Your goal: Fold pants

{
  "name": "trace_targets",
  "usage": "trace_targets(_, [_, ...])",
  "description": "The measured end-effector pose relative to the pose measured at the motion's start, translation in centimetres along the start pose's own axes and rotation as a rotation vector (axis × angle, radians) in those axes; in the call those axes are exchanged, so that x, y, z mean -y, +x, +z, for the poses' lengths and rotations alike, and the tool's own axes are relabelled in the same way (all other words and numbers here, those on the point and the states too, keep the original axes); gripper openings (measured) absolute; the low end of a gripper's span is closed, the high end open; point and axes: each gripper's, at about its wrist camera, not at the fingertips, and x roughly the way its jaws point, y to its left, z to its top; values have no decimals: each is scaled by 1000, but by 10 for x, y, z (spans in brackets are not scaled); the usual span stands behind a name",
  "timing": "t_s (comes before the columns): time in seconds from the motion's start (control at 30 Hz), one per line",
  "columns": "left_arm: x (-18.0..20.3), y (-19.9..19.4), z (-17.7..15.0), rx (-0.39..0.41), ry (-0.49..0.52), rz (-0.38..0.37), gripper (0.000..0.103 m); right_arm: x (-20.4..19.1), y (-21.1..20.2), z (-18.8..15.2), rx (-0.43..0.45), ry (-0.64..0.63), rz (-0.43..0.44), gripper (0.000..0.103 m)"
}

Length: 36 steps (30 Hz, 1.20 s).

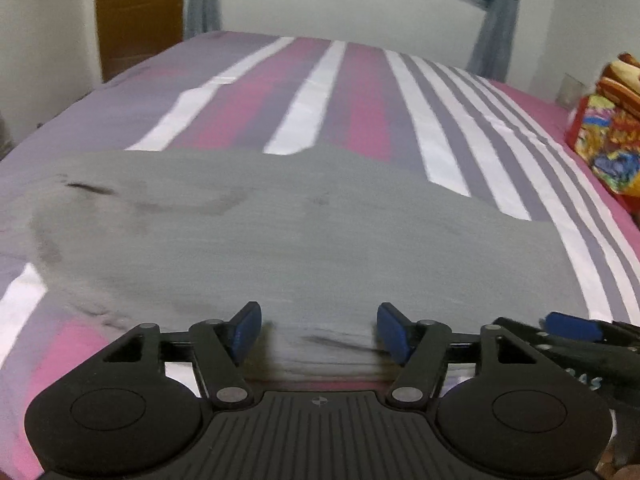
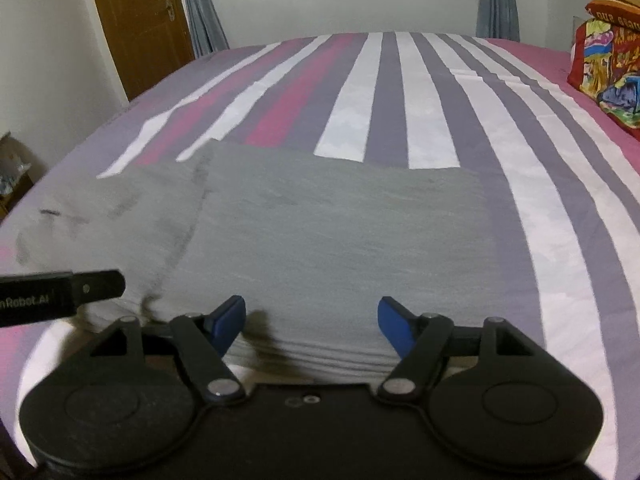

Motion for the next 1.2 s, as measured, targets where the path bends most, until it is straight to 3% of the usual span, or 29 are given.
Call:
trace_targets(0.27, [-56,-3,-5,-8,-119,54,64,-20,3,6,18,-8,16,74])
trace_targets(0.63, [-162,5,-23,14,-466,108,64,-27,26,3,-21,-17,8,79])
trace_targets(0.87, [-215,36,-43,-7,-708,12,64,-32,32,2,-24,-30,7,84])
trace_targets(1.1, [-225,60,-46,22,-780,-76,63,-35,37,-1,-20,-36,2,89])
trace_targets(1.2, [-231,74,-43,30,-815,-105,52,-37,39,-1,-20,-41,-1,90])
